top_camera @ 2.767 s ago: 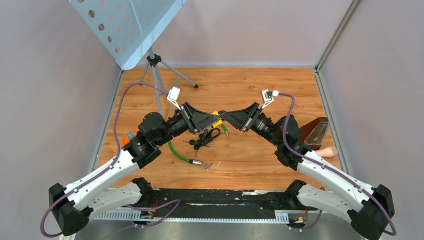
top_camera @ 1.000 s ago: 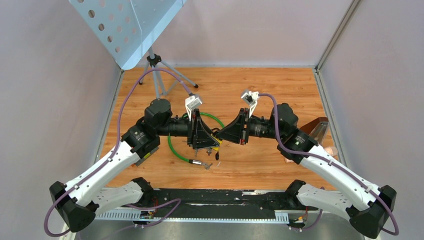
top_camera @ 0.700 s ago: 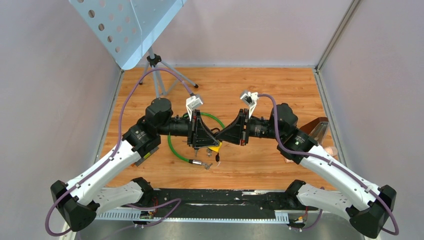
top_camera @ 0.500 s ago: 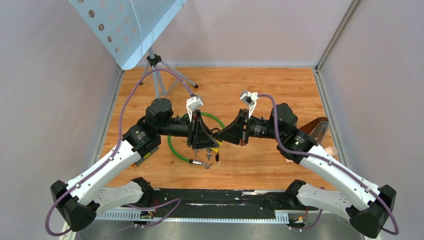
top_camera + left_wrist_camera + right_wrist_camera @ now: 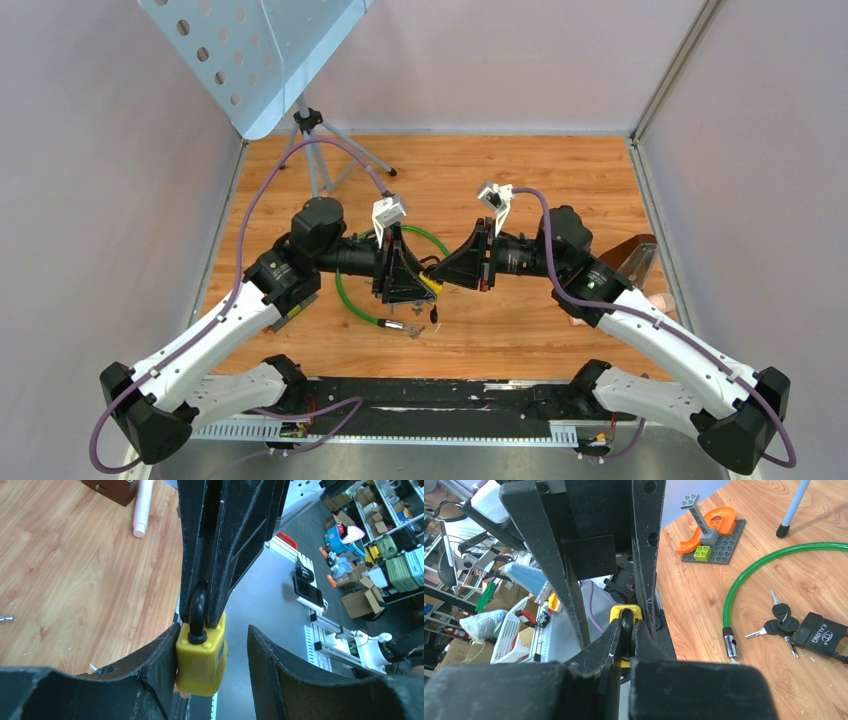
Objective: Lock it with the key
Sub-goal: Lock the lock.
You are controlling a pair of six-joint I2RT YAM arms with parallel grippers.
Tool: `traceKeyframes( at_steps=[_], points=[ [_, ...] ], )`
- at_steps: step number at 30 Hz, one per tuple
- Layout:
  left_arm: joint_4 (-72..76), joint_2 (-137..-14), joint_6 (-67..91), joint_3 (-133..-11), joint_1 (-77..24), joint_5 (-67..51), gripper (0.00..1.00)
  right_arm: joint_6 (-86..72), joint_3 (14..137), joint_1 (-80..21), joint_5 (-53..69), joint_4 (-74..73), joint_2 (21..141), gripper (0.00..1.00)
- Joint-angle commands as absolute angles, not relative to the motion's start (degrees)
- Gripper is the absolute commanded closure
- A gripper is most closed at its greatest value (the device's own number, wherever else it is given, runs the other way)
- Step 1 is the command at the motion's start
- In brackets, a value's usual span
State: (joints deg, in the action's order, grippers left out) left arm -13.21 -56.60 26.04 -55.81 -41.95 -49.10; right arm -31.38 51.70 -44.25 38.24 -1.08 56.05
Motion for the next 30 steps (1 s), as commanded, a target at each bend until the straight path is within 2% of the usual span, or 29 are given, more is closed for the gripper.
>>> traceKeyframes(
  at_steps=[1, 4, 8, 11, 13, 14, 16, 18, 21, 23, 24, 30],
  points=[
    [-14.48, -55.62, 23.48, -56.1, -42.1, -50.79, 0.41, -31.57, 54.1, -44.47, 39.46, 5.58, 55.55, 1.0],
    [-14.58, -55.55, 23.12, -56.15, -42.1, -50.8, 0.42, -32.0, 53.68, -44.45, 39.96, 6.33, 55.53, 1.0],
    [-14.1, -55.86, 23.62, -56.12, -42.1, -50.69, 0.56, -32.5, 53.2, -44.47, 40.46, 6.97, 55.83, 1.0],
    [-12.85, -56.13, 24.45, -55.89, -42.1, -50.65, 0.73, -32.82, 53.02, -44.47, 40.61, 7.12, 56.11, 1.0],
    [-11.61, -56.1, 25.34, -55.63, -42.13, -50.58, 0.86, -33.23, 52.99, -44.47, 40.13, 7.05, 56.32, 1.0],
    [-11.12, -56.18, 26.02, -55.5, -42.12, -50.44, 0.97, -33.53, 53.0, -44.47, 39.6, 6.99, 56.41, 0.97],
    [-10.18, -56.12, 26.84, -55.2, -42.1, -49.59, 1.0, -34.18, 53.02, -44.47, 38.02, 6.43, 56.59, 0.8],
    [-9.47, -55.93, 27.48, -54.93, -42.1, -47.97, 1.0, -34.42, 52.81, -44.47, 36.42, 6.16, 56.52, 0.47],
    [-8.27, -55.13, 28.8, -54.49, -42.1, -42.53, 1.0, -34.49, 51.28, -44.46, 33.55, 6.64, 55.13, 0.11],
    [-5.6, -54.25, 30.87, -53.8, -42.1, -38.02, 1.0, -34.85, 48.7, -44.54, 31.9, 10.04, 53.61, 0.02],
    [-4.6, -53.69, 32.52, -53.29, -42.1, -36.28, 1.0, -35.12, 47.23, -44.56, 31.5, 12.24, 52.79, 0.0],
    [7.58, -50.99, 38.43, -50.37, -42.1, -24.34, 1.0, -37.75, 41.09, -44.93, 28.27, 20.53, 51.42, 0.01]
  ],
)
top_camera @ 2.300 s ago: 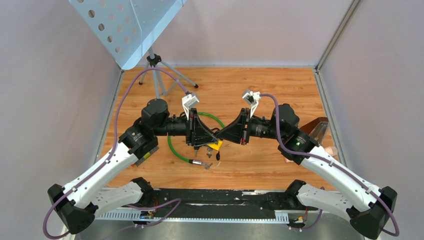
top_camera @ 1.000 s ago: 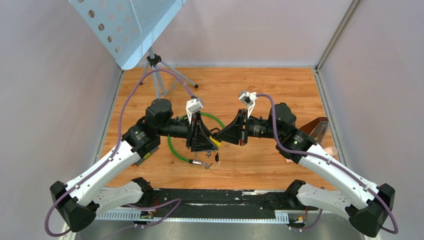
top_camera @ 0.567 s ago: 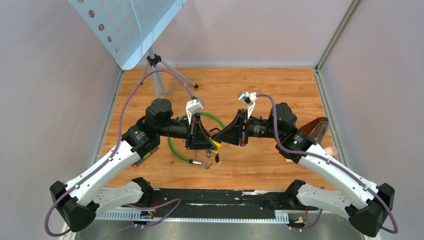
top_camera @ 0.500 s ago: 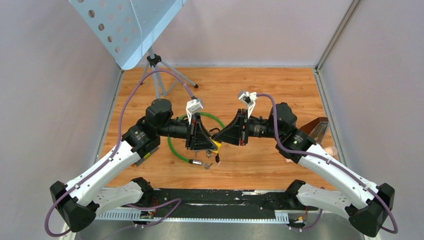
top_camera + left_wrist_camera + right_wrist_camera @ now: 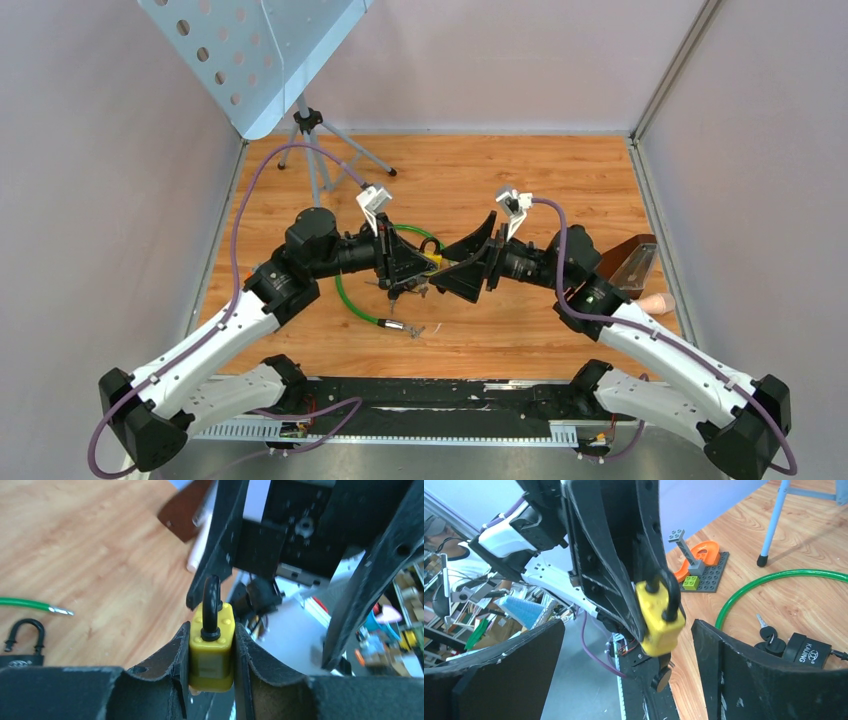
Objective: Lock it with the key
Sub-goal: Lock the lock.
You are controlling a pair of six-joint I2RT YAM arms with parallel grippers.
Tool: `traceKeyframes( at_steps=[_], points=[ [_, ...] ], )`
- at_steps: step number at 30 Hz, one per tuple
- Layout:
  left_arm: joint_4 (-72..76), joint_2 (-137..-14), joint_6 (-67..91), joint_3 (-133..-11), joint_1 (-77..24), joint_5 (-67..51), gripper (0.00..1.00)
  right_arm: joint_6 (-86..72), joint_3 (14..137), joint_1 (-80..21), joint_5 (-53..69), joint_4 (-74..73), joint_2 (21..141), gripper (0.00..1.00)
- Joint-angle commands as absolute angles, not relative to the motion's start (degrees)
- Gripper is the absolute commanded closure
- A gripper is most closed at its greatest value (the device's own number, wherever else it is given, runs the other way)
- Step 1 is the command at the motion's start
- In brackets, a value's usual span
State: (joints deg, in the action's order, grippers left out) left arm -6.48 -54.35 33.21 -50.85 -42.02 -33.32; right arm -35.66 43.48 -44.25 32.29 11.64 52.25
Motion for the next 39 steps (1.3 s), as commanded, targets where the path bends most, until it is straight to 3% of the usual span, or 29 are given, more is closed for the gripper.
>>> traceKeyframes(
  at_steps=[1, 9, 21, 25, 39],
  points=[
    [8.89, -50.68, 39.42, -50.02, -42.1, -23.16, 1.0, -38.19, 40.72, -45.15, 28.02, 21.28, 51.35, 0.02],
    [25.59, -48.23, 43.46, -45.68, -42.11, -20.58, 1.0, -36.82, 37.21, -48.35, 25.74, 31.73, 51.37, 0.06],
    [44.88, -46.42, 49.14, -39.49, -42.15, -17.18, 1.0, -34.55, 34.5, -53.05, 20.48, 48.65, 57.32, 0.28],
    [49.47, -46.41, 50.06, -38.28, -42.13, -17.77, 1.0, -35.44, 36.64, -53.26, 21.8, 50.19, 59.03, 0.41],
    [55.75, -46.41, 52.2, -37.6, -42.1, -20.89, 1.0, -36.93, 39.04, -53.35, 21.91, 54.29, 60.12, 0.43]
  ],
)
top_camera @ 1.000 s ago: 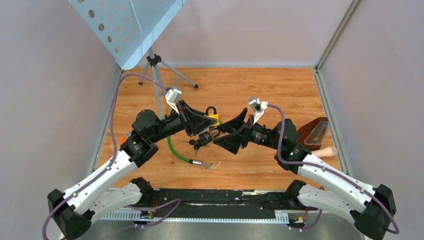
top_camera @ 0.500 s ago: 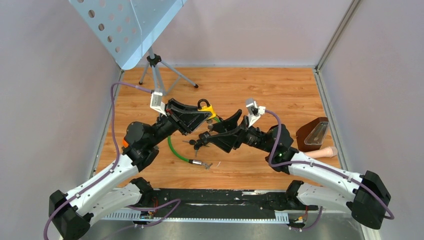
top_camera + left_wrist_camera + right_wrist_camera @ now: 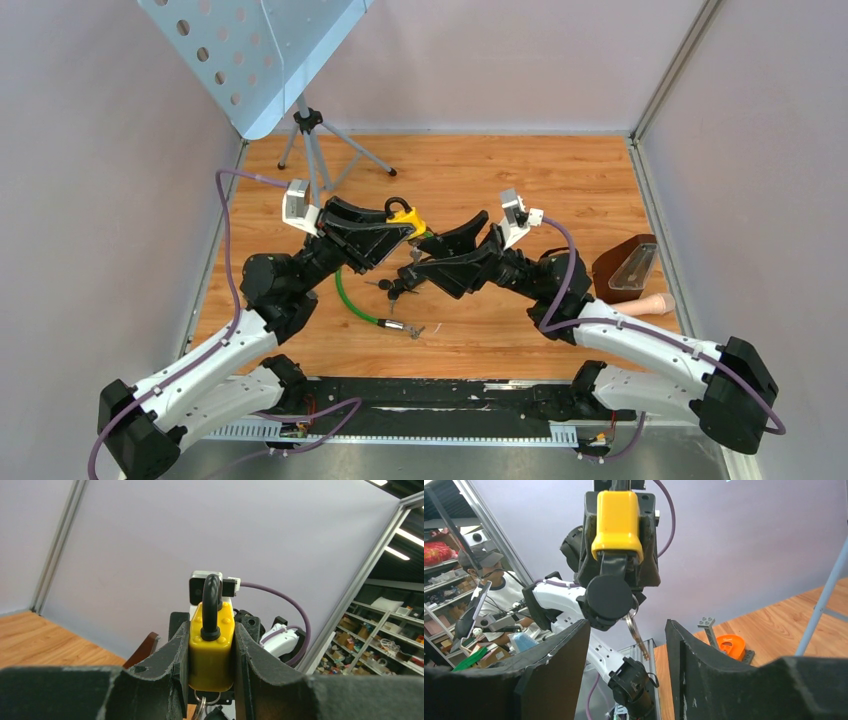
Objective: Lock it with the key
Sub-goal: Lock the lock.
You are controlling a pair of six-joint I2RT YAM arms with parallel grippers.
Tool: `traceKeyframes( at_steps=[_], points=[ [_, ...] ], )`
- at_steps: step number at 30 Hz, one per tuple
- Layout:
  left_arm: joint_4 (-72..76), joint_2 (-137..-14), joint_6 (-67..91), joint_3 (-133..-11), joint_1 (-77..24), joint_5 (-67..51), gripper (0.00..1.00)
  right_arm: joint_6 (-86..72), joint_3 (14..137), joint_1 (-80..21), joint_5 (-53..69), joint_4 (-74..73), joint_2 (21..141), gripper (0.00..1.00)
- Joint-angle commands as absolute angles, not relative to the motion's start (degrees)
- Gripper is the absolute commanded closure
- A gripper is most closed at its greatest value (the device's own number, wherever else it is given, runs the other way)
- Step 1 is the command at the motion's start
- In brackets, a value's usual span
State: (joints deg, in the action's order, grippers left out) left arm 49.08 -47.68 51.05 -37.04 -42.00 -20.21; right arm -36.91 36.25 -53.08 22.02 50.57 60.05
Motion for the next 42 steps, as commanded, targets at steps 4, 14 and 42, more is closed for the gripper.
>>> traceKeyframes(
  at_steps=[4, 14, 42],
  points=[
    [53.83, -46.47, 52.17, -38.51, -42.13, -23.41, 1.0, -35.25, 40.76, -53.35, 21.77, 51.27, 60.1, 0.39],
    [54.66, -46.93, 53.12, -37.93, -42.16, -24.39, 1.0, -34.17, 42.91, -53.37, 23.32, 49.53, 62.3, 0.55],
    [49.65, -44.44, 49.87, -36.89, -42.15, -18.87, 1.0, -32.72, 37.37, -53.44, 17.27, 40.7, 58.68, 0.84]
  ],
)
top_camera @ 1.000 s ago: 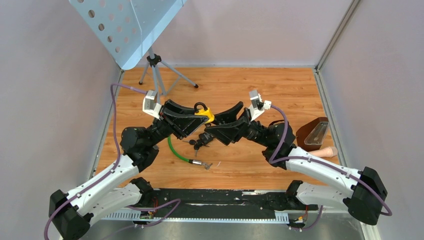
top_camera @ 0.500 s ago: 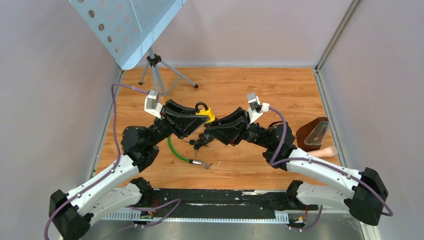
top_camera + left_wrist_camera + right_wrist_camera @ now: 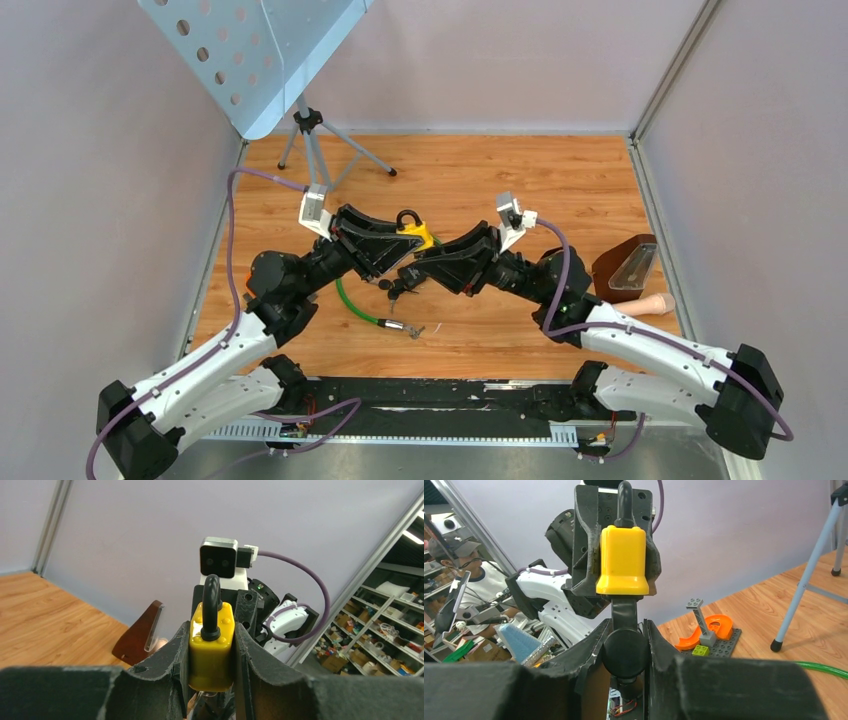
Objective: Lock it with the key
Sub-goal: Lock the lock.
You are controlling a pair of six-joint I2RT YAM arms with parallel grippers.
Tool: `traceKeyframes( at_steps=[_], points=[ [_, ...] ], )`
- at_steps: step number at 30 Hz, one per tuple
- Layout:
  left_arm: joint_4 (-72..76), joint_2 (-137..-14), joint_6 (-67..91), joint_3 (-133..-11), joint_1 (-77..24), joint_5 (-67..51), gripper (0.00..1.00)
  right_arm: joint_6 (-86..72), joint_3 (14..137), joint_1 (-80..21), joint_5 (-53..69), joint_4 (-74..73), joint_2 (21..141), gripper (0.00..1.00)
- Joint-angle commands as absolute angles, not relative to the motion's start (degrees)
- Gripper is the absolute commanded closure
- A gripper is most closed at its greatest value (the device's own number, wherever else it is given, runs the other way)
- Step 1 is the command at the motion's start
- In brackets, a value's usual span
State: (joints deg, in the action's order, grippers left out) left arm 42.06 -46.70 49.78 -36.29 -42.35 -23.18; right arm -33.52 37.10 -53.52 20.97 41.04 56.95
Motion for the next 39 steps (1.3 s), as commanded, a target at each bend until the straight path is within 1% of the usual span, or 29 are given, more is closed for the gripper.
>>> traceKeyframes(
  at_steps=[1, 3, 6, 7, 9, 11, 17, 22, 24, 30, 36, 39],
  points=[
    [50.05, -44.71, 50.5, -36.51, -42.16, -18.12, 1.0, -32.67, 37.62, -53.49, 17.11, 41.75, 59.72, 0.77],
    [50.9, -44.95, 51.1, -35.73, -42.13, -17.32, 1.0, -32.56, 37.87, -53.44, 16.81, 44.12, 61.38, 0.63],
    [51.06, -44.9, 51.59, -35.09, -42.11, -16.28, 1.0, -32.39, 37.52, -53.48, 17.11, 47.99, 62.69, 0.45],
    [51.02, -44.8, 51.64, -34.83, -42.1, -15.63, 1.0, -32.13, 37.18, -53.5, 17.28, 49.68, 62.87, 0.41],
    [50.75, -44.62, 51.75, -34.74, -42.1, -14.85, 1.0, -31.63, 36.36, -53.57, 17.32, 53.23, 63.01, 0.37],
    [50.5, -44.6, 51.89, -34.72, -42.1, -14.23, 1.0, -30.94, 35.82, -53.66, 17.48, 55.35, 63.21, 0.37],
    [49.93, -44.44, 52.4, -34.48, -42.1, -11.87, 1.0, -29.9, 34.95, -53.85, 18.99, 60.31, 63.93, 0.43],
    [50.32, -44.7, 52.56, -34.56, -42.1, -11.95, 1.0, -29.31, 37.27, -53.88, 21.35, 58.0, 65.04, 0.52],
    [50.52, -44.92, 52.62, -34.54, -42.1, -12.33, 1.0, -29.31, 37.77, -53.87, 21.81, 57.47, 65.74, 0.55],
    [51.23, -45.18, 53.14, -34.08, -42.1, -12.67, 1.0, -29.35, 38.8, -53.9, 20.92, 59.33, 66.61, 0.55],
    [51.24, -45.01, 53.65, -33.6, -42.09, -12.61, 1.0, -28.59, 40.79, -53.89, 20.38, 60.01, 67.06, 0.5],
    [51.28, -44.78, 53.91, -33.38, -42.1, -12.3, 1.0, -28.26, 41.74, -53.92, 20.37, 59.48, 67.3, 0.53]
  ],
)
